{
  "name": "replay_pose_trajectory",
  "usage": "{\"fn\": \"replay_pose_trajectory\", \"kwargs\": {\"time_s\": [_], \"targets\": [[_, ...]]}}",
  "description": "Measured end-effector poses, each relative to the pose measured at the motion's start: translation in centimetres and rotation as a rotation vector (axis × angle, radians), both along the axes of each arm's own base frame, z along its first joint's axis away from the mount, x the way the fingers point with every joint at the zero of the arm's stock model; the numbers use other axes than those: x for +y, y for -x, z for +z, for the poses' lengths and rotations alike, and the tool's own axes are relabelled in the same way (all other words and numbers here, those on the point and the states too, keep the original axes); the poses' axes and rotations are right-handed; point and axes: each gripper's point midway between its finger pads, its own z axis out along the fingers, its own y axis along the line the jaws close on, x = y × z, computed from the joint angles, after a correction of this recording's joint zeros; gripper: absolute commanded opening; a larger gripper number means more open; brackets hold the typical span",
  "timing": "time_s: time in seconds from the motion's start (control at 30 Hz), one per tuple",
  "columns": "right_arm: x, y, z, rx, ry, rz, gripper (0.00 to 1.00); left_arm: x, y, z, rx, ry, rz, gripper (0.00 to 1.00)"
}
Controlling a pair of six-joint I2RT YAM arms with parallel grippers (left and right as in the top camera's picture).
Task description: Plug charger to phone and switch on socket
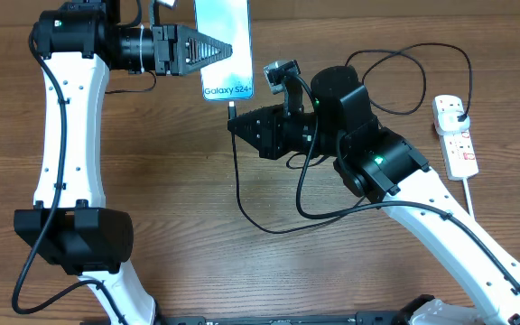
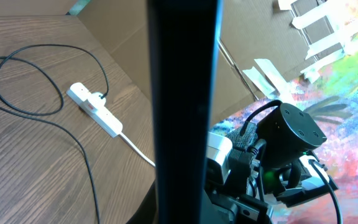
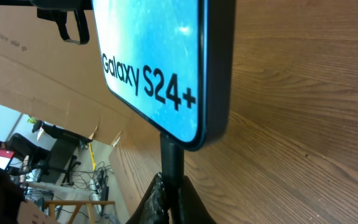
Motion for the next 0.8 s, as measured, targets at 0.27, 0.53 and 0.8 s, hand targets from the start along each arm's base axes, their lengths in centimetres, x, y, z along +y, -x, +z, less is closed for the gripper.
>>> {"fn": "replay_pose_trajectory", "kwargs": {"time_s": [0.27, 0.53, 0.8], "targets": [[0.13, 0.26, 0.12, 0.003, -0.008, 0.017, 0.04, 0.04, -0.17, -0.37, 0.000, -0.021, 0.010, 0.04], [0.26, 0.09, 0.60, -0.017, -0.022, 0.017, 0.04, 0.04, -0.17, -0.36, 0.000, -0.021, 0.010, 0.04], [0.26, 0.05, 0.65, -0.020, -0.023, 0.017, 0.04, 0.04, -0.17, -0.35, 0.000, -0.021, 0.010, 0.04]]}}
